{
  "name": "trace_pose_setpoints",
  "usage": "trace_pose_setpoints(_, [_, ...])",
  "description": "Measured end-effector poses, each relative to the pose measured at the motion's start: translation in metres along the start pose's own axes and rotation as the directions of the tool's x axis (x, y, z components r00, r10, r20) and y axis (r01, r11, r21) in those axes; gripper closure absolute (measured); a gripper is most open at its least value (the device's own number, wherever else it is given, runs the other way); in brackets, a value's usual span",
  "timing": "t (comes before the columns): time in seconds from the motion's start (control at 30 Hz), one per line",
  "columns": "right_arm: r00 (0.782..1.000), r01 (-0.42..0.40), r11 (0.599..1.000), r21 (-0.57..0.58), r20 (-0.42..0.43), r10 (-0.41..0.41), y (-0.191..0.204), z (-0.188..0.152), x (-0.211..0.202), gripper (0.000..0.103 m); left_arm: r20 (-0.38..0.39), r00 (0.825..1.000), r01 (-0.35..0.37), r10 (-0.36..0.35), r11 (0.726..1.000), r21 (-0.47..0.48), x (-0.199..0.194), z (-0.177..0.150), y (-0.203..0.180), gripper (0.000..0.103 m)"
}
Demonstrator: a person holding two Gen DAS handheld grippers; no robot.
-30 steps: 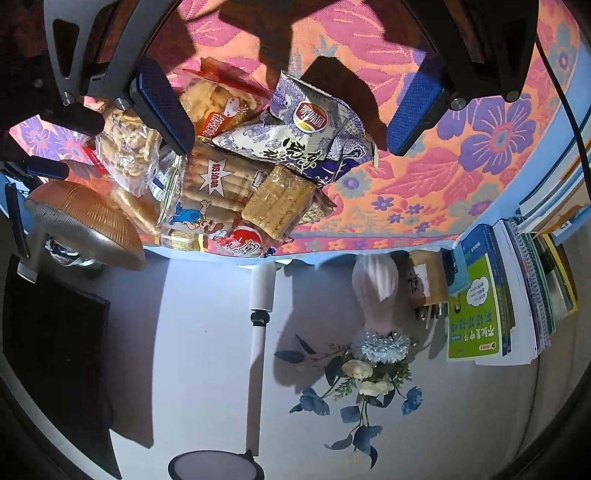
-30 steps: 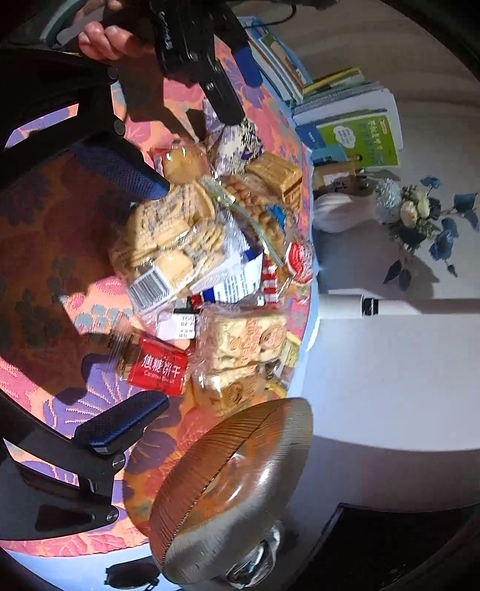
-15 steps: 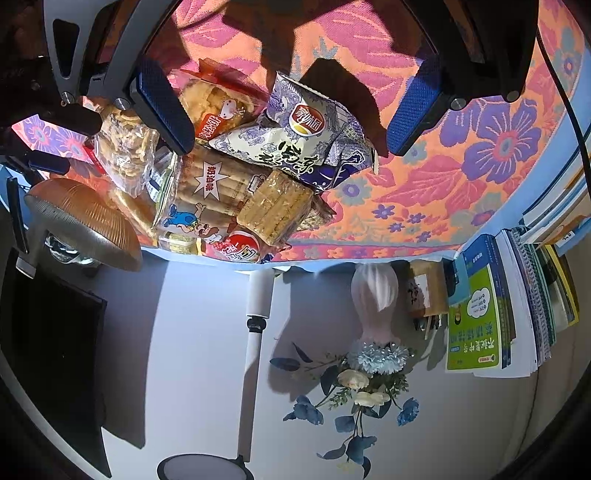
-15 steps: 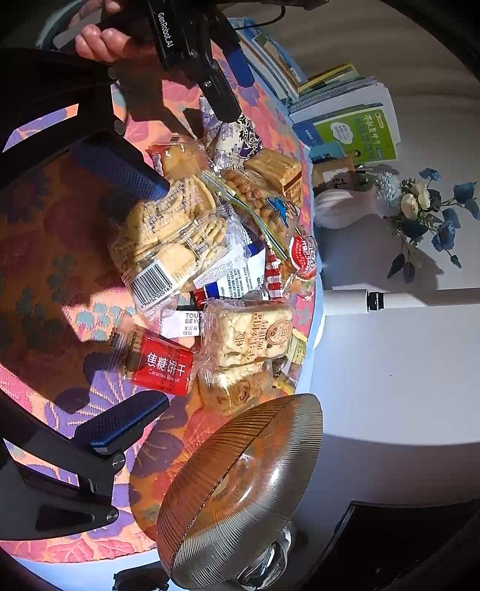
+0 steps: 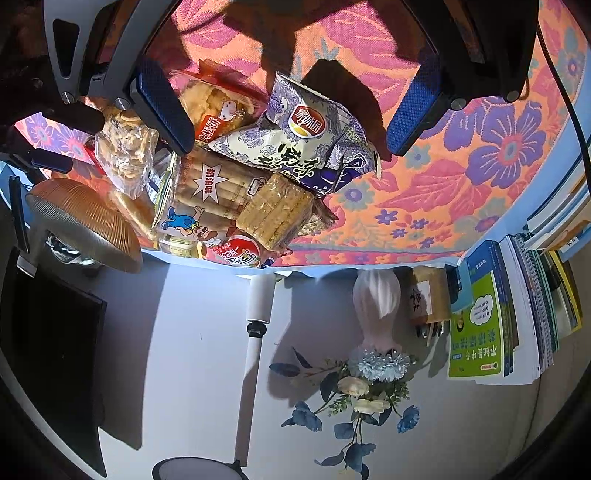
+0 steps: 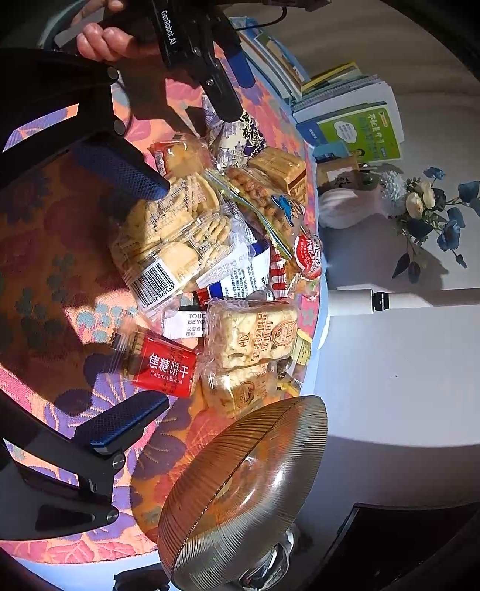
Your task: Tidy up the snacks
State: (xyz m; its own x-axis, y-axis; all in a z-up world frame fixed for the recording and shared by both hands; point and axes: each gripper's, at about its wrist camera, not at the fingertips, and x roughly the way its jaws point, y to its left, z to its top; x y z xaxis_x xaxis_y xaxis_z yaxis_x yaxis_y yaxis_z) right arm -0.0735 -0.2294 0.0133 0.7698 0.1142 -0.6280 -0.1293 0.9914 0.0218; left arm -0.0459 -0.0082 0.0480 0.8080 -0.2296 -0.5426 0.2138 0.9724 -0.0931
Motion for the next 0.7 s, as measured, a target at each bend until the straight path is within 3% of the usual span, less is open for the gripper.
trace_pose_setpoints(0.7, [1.000, 0.007, 1.000, 0.001, -0.004, -0.007, 0.0022, 0.0005, -0.0001, 0.000, -0.001, 1.000, 0.000, 0.000, 1.000, -0.001, 0.0003, 0.0006, 0.0000, 0.000])
